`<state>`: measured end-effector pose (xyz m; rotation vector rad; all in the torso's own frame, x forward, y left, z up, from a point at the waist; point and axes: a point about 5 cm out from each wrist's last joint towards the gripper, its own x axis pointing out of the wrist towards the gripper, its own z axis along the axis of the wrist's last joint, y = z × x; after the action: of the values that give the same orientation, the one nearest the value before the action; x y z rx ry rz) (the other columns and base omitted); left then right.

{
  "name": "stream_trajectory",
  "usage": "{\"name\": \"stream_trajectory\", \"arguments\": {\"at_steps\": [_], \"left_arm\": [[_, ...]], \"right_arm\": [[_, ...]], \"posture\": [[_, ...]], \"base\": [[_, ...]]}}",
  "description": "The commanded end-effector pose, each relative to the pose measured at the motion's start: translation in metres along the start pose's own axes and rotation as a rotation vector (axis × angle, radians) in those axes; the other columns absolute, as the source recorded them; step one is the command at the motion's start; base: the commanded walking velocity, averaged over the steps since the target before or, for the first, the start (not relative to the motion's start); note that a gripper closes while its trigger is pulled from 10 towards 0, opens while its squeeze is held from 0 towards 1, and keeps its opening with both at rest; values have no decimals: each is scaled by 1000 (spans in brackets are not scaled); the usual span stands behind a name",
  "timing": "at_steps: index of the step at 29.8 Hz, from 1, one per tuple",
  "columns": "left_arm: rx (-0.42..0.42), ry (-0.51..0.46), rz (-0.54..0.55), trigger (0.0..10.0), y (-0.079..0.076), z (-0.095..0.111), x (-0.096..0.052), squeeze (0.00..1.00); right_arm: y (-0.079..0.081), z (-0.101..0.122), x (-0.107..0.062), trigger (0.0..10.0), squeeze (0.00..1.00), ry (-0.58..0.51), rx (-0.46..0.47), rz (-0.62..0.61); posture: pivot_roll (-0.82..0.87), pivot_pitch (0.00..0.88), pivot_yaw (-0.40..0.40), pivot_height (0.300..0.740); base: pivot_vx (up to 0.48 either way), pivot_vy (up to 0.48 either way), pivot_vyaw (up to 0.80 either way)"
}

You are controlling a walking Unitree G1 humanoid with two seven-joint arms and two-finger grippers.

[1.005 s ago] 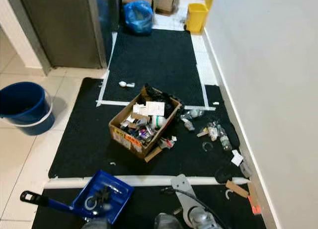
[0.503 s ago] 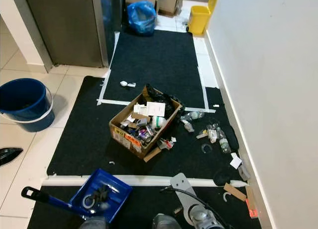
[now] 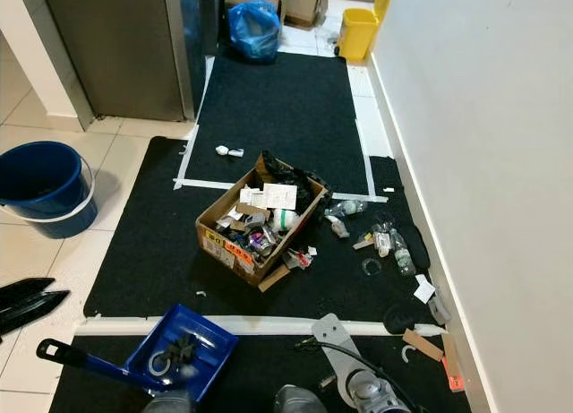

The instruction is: Sweep floor

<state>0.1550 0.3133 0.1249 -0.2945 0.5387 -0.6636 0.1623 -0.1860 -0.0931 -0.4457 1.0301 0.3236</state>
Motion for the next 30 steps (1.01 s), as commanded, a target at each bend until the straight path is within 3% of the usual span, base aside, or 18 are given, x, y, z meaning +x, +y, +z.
{"name": "stream_trajectory", "arguments": {"at_steps": [1, 4, 8, 13, 16, 30], "left_arm": [[-4, 8, 21, 10000, 1, -6, 2, 1000], [-1, 31, 45, 10000, 1, -10, 3, 1000], [32, 56, 47, 10000, -12, -16, 12, 1000], [57, 72, 74, 10000, -13, -15, 11, 1000], [73, 144, 4, 10000, -29, -17, 13, 1000], [134, 245, 18, 10000, -39, -25, 22, 1000]], "right_arm": [[0, -11, -2, 10000, 0, 58, -21, 3], [1, -12, -2, 10000, 0, 61, -25, 7], [1, -16, -2, 10000, 0, 70, -29, 9], [1, -17, -3, 10000, 0, 74, -38, 14], [2, -15, -2, 10000, 0, 70, -44, 16], [2, -13, -2, 10000, 0, 65, -48, 18]], "posture": [[275, 0, -75, 740], [276, 0, -71, 740], [282, 0, -72, 740], [290, 7, -75, 740], [298, 14, -79, 740], [300, 20, -82, 740]], "base": [[0, 0, 0], [0, 0, 0], [0, 0, 0], [0, 0, 0], [0, 0, 0], [0, 0, 0]]}}
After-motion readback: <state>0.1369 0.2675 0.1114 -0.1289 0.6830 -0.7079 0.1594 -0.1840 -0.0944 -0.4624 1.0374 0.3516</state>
